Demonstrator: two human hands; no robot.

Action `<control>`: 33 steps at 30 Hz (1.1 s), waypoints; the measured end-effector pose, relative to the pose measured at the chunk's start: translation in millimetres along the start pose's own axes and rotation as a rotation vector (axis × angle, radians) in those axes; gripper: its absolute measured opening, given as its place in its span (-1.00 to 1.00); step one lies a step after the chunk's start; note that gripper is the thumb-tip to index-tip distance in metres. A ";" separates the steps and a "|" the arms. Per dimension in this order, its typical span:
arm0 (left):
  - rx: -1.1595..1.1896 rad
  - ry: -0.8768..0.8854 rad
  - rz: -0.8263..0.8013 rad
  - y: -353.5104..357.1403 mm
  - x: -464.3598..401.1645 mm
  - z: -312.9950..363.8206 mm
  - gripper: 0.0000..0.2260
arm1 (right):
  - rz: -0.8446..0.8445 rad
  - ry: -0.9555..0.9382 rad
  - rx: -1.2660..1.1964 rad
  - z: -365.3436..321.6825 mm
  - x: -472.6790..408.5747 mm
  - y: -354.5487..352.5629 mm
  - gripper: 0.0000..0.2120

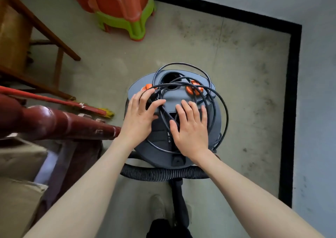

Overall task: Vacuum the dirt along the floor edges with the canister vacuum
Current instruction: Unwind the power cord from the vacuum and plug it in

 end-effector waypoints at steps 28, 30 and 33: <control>-0.021 0.150 -0.087 -36.4 197.3 33.8 -0.43 | 0.069 0.067 0.013 -102.4 217.9 13.4 -0.49; -0.023 0.134 -0.102 -39.0 213.9 37.5 -0.50 | 0.075 0.061 0.007 -106.6 232.2 13.4 -0.50; -0.029 0.103 -0.111 -42.7 237.6 44.2 -0.57 | 0.057 0.046 0.002 -112.4 253.0 13.4 -0.50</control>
Point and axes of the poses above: each hand's wrist, its own x-axis away from the middle knuckle, its own y-axis out of the palm, z = x × y, the point moved 9 cm from there along -x, towards the middle knuckle, and after that the axes turned 5 degrees about -x, right-handed, at the moved point
